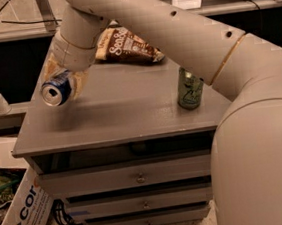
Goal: Place pepsi can upright
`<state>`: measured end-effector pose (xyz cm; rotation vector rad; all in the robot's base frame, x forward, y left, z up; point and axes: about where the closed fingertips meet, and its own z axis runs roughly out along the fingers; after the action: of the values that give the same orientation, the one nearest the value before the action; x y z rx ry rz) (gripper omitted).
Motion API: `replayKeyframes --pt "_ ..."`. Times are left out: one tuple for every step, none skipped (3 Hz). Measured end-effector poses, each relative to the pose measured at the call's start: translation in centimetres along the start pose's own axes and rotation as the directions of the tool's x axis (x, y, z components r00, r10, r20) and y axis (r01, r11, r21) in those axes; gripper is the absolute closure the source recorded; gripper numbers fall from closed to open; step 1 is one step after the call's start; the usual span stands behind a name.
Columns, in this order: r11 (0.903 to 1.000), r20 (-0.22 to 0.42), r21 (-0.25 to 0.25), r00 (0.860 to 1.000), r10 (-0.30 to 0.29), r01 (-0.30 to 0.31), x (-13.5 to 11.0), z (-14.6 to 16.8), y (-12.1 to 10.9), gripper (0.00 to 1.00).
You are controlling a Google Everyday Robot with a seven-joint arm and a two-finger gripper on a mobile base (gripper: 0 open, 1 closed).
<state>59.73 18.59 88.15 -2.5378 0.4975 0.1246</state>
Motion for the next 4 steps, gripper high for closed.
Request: replayKeyframes --pt "0.9869 0.063 0.076 0.989 0.138 -0.142 0.03 -0.21 0.00 1.00" --pt "0.9559 0.107 0.106 0.959 0.263 -0.274 -0.24 -0.41 -0.34 1.00" --pt "0.9114 0.149 0.101 0.912 0.382 -0.399 -0.39 -0.79 -0.80 1.00" --pt "0.8536 0.190 0.099 0.852 0.488 -0.511 -0.54 -0.73 -0.78 1.00"
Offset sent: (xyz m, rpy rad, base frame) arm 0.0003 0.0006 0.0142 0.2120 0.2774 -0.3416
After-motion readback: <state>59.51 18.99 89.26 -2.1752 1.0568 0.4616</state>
